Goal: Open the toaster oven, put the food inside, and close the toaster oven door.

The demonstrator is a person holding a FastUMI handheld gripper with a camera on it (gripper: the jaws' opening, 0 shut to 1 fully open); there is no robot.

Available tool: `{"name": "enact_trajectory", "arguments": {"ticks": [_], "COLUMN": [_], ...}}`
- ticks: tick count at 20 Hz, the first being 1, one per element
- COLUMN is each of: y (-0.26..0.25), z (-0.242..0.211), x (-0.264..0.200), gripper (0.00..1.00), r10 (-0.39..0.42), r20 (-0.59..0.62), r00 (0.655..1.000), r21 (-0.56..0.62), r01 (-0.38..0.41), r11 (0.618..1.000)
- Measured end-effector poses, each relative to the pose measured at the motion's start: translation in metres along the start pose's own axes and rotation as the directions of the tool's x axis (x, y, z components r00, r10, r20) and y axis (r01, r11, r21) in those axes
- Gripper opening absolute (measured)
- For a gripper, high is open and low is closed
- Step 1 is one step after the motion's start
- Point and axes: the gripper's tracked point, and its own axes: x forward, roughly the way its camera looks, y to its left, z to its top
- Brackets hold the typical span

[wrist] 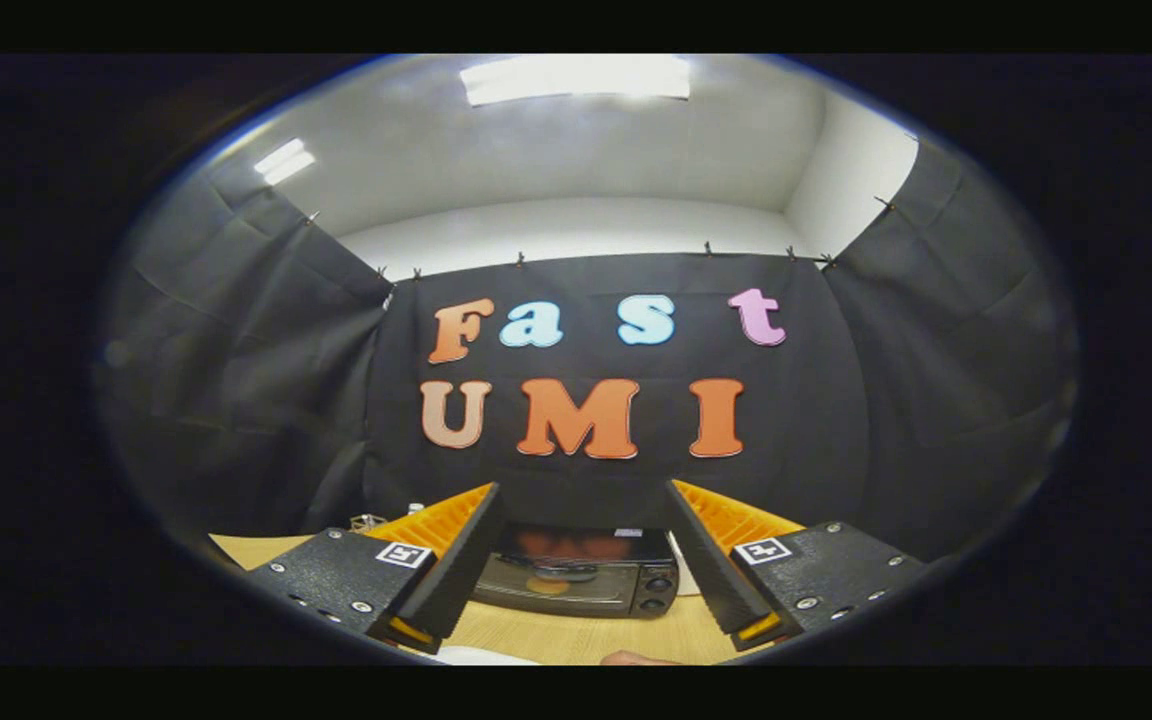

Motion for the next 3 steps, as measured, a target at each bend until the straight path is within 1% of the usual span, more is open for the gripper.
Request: {"name": "enact_trajectory", "arguments": {"ticks": [3], "y": [0.0024], "z": [-0.0022], "x": [0.0023], "gripper": [0.94], "r10": [0.013], "r20": [-0.01], "r00": [1.0], "r21": [0.012], "r01": [-0.013], "r11": [1.0]}}
